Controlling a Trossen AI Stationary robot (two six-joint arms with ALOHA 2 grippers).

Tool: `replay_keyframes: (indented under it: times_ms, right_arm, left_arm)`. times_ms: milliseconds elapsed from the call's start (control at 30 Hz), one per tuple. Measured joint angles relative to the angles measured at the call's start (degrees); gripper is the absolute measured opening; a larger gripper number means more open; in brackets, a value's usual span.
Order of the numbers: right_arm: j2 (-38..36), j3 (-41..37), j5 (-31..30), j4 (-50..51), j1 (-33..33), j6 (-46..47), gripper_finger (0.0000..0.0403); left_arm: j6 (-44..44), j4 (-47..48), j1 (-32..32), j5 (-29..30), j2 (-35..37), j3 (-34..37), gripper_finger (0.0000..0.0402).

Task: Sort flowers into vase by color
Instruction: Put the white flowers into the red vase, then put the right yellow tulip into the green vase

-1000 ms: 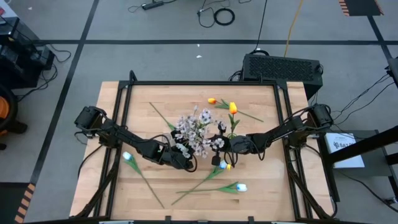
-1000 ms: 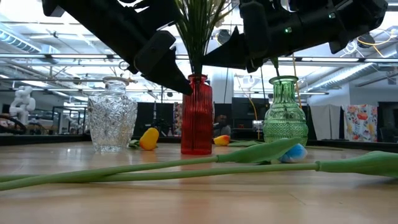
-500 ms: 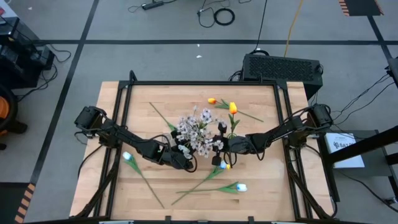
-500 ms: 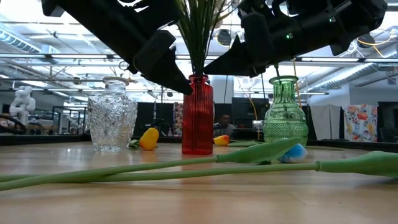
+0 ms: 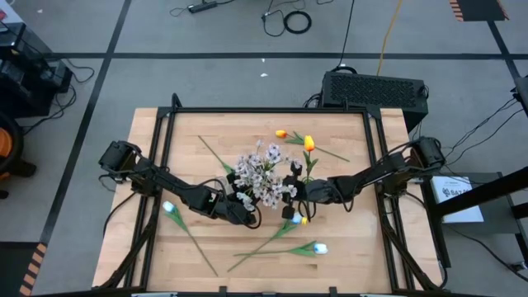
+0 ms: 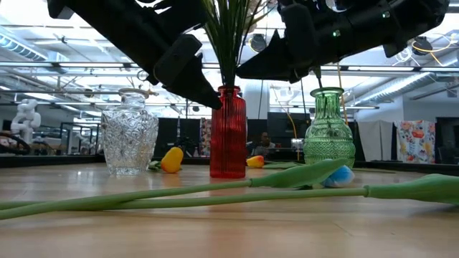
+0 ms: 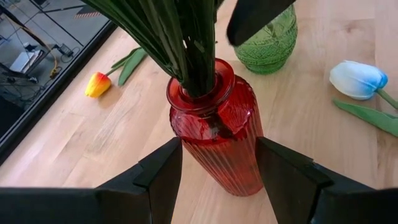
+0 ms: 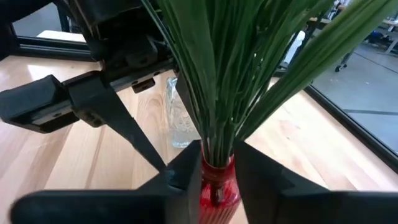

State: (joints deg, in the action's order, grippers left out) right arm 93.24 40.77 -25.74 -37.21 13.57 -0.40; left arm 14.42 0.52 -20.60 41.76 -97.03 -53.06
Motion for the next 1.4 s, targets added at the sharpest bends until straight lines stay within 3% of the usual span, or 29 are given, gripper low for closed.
replay_keyframes:
  times_ms: [233, 600, 867, 1100, 1233, 1400]
  right_arm:
    - [-4.5, 0.0, -0.1, 8.7, 1.5, 2.3, 0.0123]
    - [-17.0, 0.0, 0.6, 22.0, 4.8, 4.2, 0.0125]
    - [-23.2, 0.0, 2.7, 24.2, 8.1, 4.4, 0.0126]
    - [-26.4, 0.0, 9.8, 24.2, 9.0, 6.4, 0.0126]
    - [-30.3, 1.0, 8.0, 28.2, 11.5, 5.5, 0.0126]
    - [-35.7, 6.9, 3.1, 42.4, 16.2, 6.9, 0.0126]
  left_arm:
    - [0.2, 0.9, -3.1, 0.0, 2.6, 0.0, 0.0208]
    - [0.2, 2.0, -8.4, 0.6, 7.5, 0.0, 0.0208]
    - [0.0, 2.1, -9.9, 0.7, 7.9, 0.0, 0.0208]
    - [0.1, 2.1, -10.3, 0.7, 7.9, 0.0, 0.0208]
    - [0.2, 2.0, -12.0, 0.7, 8.9, 0.0, 0.0208]
    - [1.7, 2.3, -15.5, 0.6, 10.9, 0.0, 0.0208]
